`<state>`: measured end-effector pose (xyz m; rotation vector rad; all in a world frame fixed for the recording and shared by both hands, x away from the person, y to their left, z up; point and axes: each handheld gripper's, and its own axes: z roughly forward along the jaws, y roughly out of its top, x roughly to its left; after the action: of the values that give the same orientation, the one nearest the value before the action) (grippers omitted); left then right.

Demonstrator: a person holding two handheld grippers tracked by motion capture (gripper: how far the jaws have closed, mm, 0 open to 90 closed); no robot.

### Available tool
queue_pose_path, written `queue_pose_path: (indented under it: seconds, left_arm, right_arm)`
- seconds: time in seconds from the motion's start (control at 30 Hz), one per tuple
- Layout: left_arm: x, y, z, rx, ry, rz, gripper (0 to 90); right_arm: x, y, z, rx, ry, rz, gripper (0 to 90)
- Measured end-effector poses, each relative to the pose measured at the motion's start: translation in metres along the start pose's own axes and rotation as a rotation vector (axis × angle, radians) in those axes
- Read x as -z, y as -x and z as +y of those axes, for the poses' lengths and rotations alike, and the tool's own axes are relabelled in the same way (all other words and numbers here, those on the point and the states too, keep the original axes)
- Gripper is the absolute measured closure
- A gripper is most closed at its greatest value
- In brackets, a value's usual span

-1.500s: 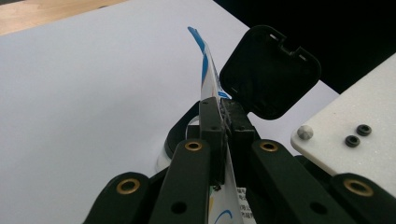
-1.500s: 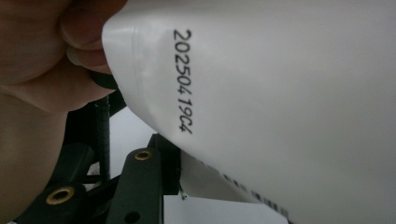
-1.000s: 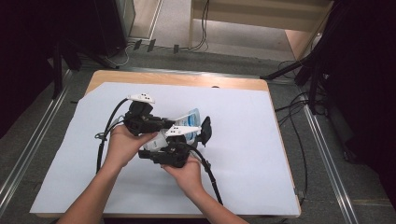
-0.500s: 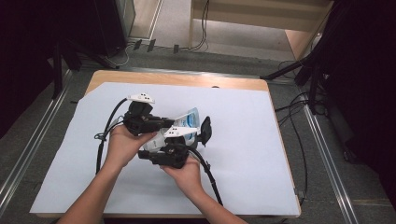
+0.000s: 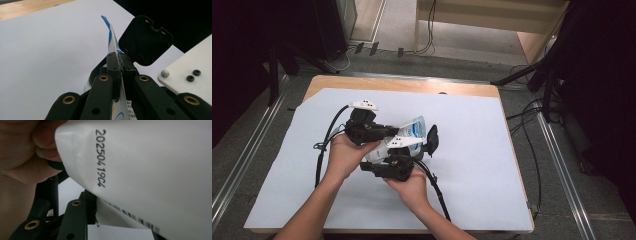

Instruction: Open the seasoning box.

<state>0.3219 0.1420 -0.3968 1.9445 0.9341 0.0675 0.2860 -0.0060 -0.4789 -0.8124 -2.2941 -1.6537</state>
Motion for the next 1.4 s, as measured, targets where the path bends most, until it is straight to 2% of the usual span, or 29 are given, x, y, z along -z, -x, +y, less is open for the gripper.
queue_pose_path:
  seconds: [0.33, 0.47, 0.63, 0.8, 0.93, 1.07, 1.27, 1.4]
  left_arm:
    - [0.0027, 0.0012, 0.0008, 0.002, 0.007, -0.031, 84.5]
    - [0.005, 0.0014, 0.0012, 0.0, 0.003, -0.037, 84.4]
    - [0.0076, 0.0019, 0.0013, 0.005, 0.005, -0.039, 84.5]
    - [0.0086, 0.0019, 0.0006, -0.01, -0.001, -0.011, 88.7]
    - [0.0093, 0.002, 0.0003, -0.007, 0.003, 0.01, 89.6]
    - [0.0085, 0.0021, 0.0005, -0.011, -0.003, 0.025, 89.8]
    - [0.0072, 0.002, 0.0006, -0.014, -0.002, 0.031, 89.8]
    - [0.0067, 0.0012, 0.0005, -0.011, -0.007, 0.022, 89.7]
  right_arm:
    - [0.0027, 0.0046, 0.0019, -0.06, 0.034, 0.072, 63.6]
    - [0.0025, 0.0056, 0.0023, -0.069, 0.042, 0.101, 63.7]
    - [0.002, 0.0049, 0.003, -0.066, 0.047, 0.116, 63.8]
    - [0.0007, 0.0035, 0.0036, -0.055, 0.039, 0.112, 63.7]
    - [-0.0005, 0.0011, 0.0036, -0.026, 0.03, 0.087, 63.2]
    - [-0.0013, -0.0002, 0.0028, -0.018, 0.021, 0.067, 62.2]
    - [-0.0016, -0.0009, 0.0018, -0.01, 0.016, 0.033, 61.3]
    - [-0.001, -0.0012, 0.0014, -0.017, 0.016, 0.034, 62.4]
